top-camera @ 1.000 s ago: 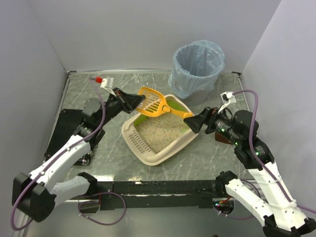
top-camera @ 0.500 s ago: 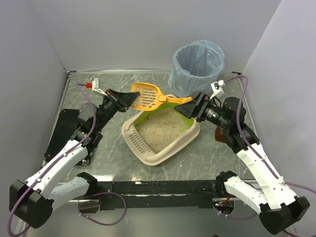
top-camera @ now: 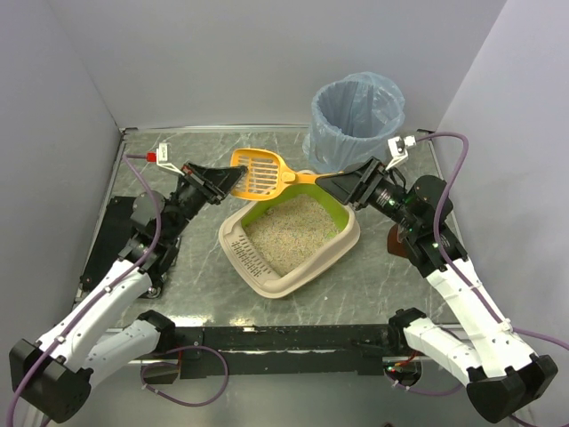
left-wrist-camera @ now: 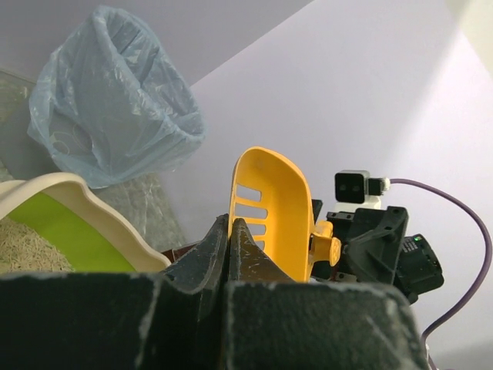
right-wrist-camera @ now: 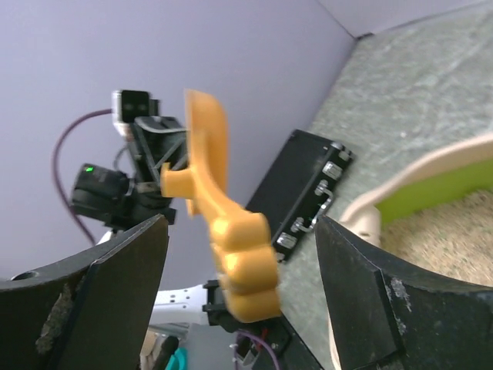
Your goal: Clean the litter box
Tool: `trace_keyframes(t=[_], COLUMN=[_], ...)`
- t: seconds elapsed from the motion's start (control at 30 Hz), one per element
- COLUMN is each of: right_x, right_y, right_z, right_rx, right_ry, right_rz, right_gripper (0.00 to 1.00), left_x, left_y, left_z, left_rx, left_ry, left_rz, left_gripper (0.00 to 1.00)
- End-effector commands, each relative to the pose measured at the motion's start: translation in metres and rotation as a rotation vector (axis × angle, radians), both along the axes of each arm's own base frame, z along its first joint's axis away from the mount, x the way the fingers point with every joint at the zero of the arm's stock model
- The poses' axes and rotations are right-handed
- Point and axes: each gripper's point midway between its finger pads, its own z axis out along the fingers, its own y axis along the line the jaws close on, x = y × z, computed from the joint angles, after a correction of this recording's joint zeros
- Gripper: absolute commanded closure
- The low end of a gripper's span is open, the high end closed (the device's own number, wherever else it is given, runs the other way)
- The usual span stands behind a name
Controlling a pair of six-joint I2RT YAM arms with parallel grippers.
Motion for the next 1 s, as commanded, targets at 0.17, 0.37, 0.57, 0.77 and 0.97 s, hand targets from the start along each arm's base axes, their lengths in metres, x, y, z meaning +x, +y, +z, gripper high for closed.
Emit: trace_keyframes(t=[0.17, 0.37, 0.57, 0.77, 0.97], right_x=[-0.019, -0.019, -0.022, -0.001, 0.026], right_y=[0.006, 0.001, 0.006, -0.009, -0.059], right_z=[0.040, 0.040, 0.045, 0.029, -0.046], right_rx=[0.058, 0.080, 0.076, -0.016, -0.360], right_ry=[-0.099, -0.101, -0.131, -0.086, 0.208], right_rz=[0.102, 0.067, 0.110, -0.037, -0.289], right_gripper=[0.35, 0.61, 0.97, 1.00, 1.00], left_x=[0.004, 0.007, 0.007, 0.018, 0.021], left_y=[-0.001, -0.003, -0.005, 0.007, 0.064], left_z=[-0.003, -0.010, -0.012, -0.037, -0.106], left_rx=[-0.028, -0.029, -0.031, 0.099, 0.371], left_ry=[0.037, 0.050, 0.061, 0.170, 0.421], left_rz=[-0.003, -0.004, -0.020, 0.086, 0.365], left_gripper=[0.99, 0.99, 0.99, 0.01, 0.03])
